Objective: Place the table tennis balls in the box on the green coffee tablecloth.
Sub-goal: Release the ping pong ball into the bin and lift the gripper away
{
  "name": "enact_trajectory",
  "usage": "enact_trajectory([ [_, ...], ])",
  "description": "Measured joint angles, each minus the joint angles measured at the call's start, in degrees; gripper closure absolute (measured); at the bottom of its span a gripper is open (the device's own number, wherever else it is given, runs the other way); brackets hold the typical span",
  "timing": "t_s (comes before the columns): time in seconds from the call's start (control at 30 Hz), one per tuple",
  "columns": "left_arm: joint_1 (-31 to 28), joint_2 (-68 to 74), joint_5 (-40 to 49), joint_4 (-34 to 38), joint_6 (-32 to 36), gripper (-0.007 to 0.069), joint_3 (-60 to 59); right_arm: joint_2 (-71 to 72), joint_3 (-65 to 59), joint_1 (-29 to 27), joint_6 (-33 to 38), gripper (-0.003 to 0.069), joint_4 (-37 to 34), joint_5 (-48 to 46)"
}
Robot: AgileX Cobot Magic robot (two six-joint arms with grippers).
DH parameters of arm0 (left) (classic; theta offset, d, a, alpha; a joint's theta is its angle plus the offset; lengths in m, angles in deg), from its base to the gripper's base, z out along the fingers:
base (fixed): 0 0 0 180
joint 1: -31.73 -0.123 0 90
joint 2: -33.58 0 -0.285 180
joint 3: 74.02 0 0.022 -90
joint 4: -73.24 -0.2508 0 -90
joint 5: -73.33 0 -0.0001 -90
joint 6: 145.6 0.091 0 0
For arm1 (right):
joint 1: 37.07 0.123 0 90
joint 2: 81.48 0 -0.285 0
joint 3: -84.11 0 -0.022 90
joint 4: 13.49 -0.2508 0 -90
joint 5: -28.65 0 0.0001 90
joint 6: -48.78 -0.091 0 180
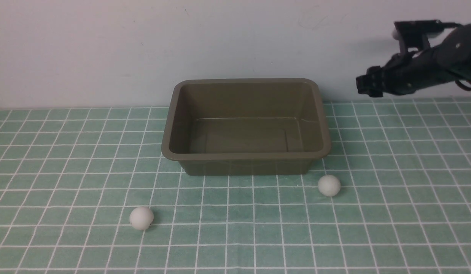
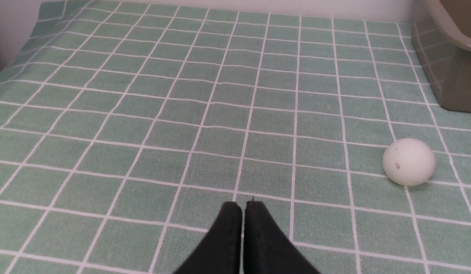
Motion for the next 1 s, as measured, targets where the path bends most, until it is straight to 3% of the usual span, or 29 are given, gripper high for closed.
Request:
enact_trajectory([
  [0.2,0.0,0.0,0.0,0.0,0.0,0.0629,0.0,6.6,0.0,9.3,0.4,0.0307,-0.6,-3.4],
  [0.23,0.0,0.0,0.0,0.0,0.0,0.0629,0.0,7.8,0.0,14.0,0.2,0.0307,-1.0,-2.8],
  [0.37,0.0,0.0,0.0,0.0,0.0,0.0629,0.0,6.7,0.0,19.1,-0.4,0.0307,-1.2,-0.8],
  [1.0,0.0,0.0,0.0,0.0,0.0,0.0629,0.0,-3.9,0.0,20.1,4.5,0.029,0.2,-0.5],
])
